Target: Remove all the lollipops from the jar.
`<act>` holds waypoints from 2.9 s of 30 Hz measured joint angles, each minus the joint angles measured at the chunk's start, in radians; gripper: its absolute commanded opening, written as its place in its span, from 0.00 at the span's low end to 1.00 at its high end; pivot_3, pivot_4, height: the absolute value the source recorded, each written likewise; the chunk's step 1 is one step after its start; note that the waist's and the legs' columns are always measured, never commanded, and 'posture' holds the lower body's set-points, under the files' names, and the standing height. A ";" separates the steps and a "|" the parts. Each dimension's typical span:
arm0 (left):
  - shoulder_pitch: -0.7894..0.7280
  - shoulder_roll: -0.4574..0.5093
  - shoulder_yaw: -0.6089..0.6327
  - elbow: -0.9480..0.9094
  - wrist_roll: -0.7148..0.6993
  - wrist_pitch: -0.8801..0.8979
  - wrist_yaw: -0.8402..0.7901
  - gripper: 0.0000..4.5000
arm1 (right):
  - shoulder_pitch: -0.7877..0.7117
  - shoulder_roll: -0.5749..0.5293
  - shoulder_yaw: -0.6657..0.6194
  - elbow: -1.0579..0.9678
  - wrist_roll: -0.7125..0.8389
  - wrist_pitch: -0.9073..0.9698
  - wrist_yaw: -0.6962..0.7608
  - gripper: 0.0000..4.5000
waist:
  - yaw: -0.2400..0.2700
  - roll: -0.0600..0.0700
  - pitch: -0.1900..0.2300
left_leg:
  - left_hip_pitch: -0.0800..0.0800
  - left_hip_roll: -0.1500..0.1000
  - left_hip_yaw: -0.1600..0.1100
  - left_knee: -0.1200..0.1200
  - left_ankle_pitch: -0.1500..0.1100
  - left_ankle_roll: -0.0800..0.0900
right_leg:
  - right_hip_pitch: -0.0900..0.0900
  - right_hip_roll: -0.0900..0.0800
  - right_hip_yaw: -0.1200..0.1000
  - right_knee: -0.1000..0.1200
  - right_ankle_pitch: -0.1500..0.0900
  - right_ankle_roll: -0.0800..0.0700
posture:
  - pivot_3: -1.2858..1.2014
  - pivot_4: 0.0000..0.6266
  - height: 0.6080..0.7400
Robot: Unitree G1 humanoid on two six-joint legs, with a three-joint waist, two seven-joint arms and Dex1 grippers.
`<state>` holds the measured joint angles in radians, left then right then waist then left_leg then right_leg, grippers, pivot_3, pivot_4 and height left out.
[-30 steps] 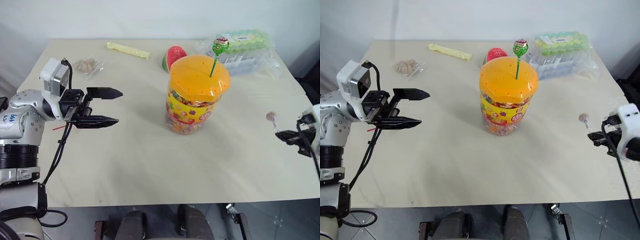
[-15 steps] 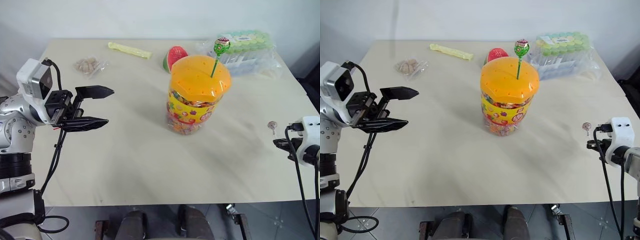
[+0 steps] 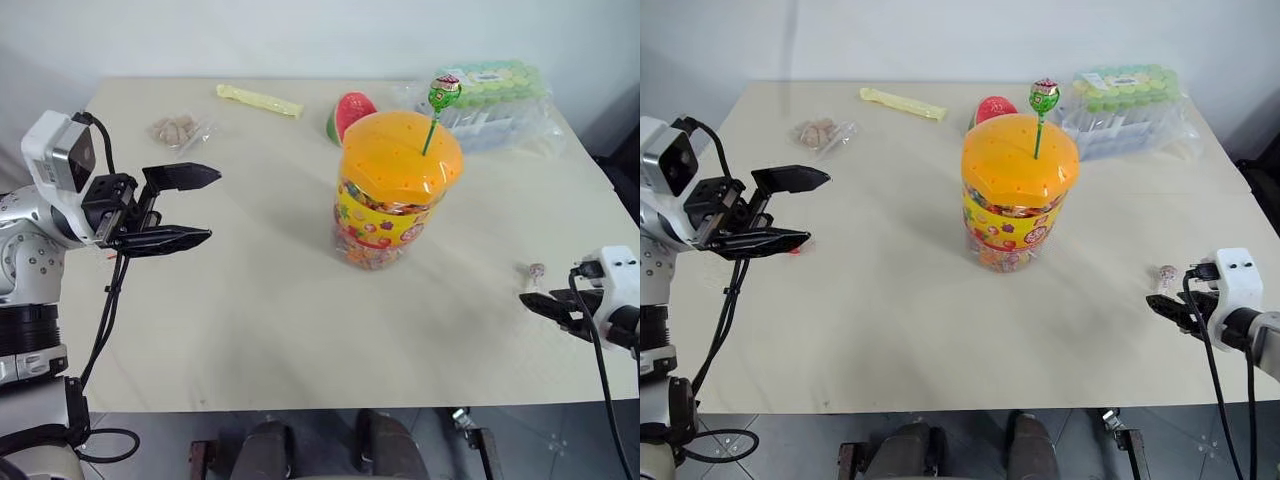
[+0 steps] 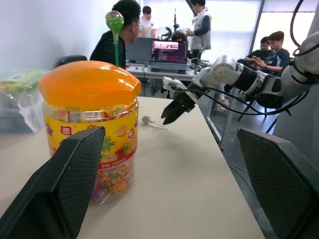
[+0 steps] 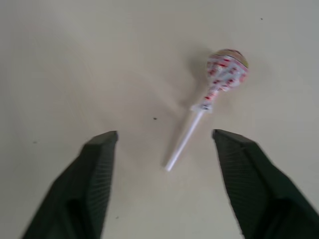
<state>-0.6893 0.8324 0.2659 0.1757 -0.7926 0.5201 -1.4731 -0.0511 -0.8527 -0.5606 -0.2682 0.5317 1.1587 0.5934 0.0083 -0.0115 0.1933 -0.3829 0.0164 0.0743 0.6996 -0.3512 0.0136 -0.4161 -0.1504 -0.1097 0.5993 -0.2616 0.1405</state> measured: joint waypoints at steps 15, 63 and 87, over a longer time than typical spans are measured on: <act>-0.048 0.001 0.000 0.079 0.040 -0.020 0.035 1.00 | -0.118 -0.149 -0.202 -0.189 0.259 -0.038 0.210 0.99 | 0.011 0.000 0.000 | 0.001 0.000 0.000 0.000 0.000 0.000 | 0.000 0.000 0.000 0.000 0.000 0.000 | 0.52 0.24 1.00; -0.052 -0.024 0.035 0.069 0.049 -0.027 0.102 1.00 | -0.945 0.069 0.445 0.211 0.174 -0.376 0.335 0.01 | -0.013 0.000 0.000 | -0.001 0.000 0.000 0.000 0.000 0.000 | -0.001 0.000 -0.001 -0.001 0.000 0.000 | 0.52 0.24 1.00; -0.068 -0.025 0.019 0.107 0.076 -0.035 0.061 1.00 | -0.498 -0.161 0.240 0.299 -0.050 -0.173 0.007 0.01 | -0.010 0.000 0.000 | -0.004 0.000 0.003 -0.001 0.000 0.000 | -0.005 0.000 0.001 0.000 0.000 0.000 | 0.52 0.24 1.00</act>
<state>-0.7576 0.8074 0.2847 0.2828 -0.7168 0.4846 -1.4121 -0.5493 -1.0135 -0.3205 0.0311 0.4813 0.9857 0.6000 -0.0014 -0.0117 0.1930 -0.3868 0.0167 0.0771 0.6991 -0.3513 0.0135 -0.4211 -0.1501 -0.1092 0.5991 -0.2611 0.1409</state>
